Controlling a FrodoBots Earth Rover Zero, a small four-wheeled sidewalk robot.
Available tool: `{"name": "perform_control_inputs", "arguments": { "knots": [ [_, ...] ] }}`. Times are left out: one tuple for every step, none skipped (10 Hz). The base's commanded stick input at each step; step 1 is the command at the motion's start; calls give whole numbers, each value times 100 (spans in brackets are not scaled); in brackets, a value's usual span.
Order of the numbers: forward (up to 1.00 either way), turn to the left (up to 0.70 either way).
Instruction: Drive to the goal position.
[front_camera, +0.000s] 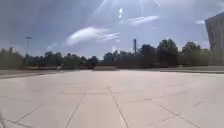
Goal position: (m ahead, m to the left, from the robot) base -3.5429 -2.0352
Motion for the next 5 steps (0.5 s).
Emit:
{"name": "perform_control_inputs", "arguments": {
  "knots": [
    [70, -4],
    [70, -4],
    [70, -4],
    [70, -4],
    [70, -4]
  ]
}}
